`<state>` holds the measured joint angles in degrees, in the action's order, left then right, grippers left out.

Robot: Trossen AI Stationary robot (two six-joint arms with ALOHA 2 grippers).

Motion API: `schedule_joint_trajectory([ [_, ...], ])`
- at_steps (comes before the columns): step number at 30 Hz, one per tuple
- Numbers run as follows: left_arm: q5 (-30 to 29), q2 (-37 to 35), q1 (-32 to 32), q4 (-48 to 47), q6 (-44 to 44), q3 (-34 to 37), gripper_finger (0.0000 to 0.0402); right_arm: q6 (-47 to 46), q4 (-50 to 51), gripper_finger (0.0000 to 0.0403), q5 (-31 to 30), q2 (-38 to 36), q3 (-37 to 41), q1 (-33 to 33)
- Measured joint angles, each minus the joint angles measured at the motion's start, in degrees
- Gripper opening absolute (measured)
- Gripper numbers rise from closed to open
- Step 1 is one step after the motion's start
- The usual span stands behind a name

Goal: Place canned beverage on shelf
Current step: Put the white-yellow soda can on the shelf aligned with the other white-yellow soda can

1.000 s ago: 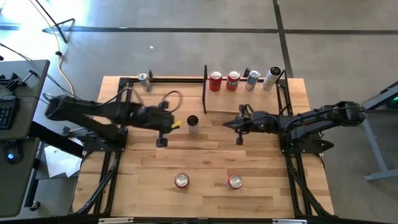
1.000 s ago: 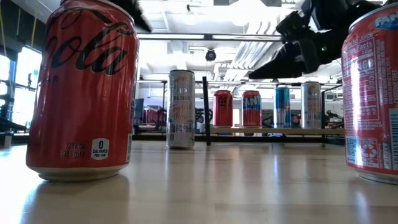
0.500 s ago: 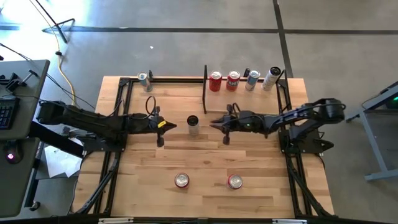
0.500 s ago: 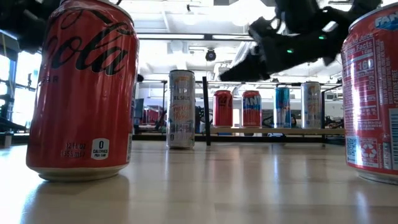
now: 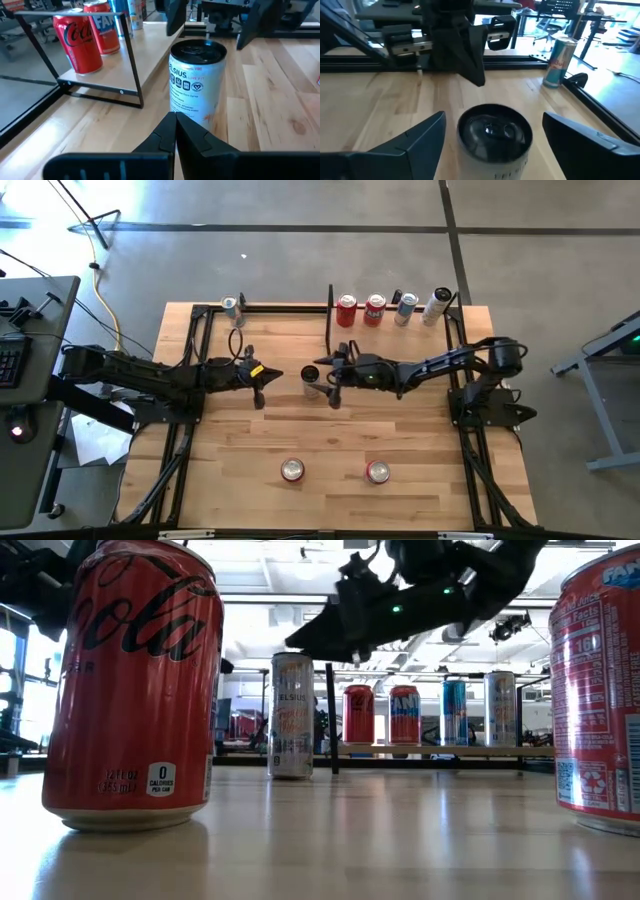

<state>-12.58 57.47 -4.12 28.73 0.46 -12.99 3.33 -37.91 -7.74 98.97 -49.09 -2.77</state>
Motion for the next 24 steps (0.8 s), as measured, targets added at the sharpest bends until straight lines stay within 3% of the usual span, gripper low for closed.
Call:
schedule_joint_trajectory([
  [7,0.0,0.0,0.0,-0.1,-1.0,0.0,0.0,0.0,0.5,0.0319,-0.5,3.4,-2.6,-0.4],
  [16,0.0,0.0,0.0,0.0,-2.8,0.0,0.0,-2.0,1.4,0.0317,3.6,3.5,-2.7,-2.3],
  [24,0.0,0.0,0.0,1.2,-2.4,0.0,0.0,-2.9,2.1,0.0275,6.8,3.5,-2.6,-3.3],
])
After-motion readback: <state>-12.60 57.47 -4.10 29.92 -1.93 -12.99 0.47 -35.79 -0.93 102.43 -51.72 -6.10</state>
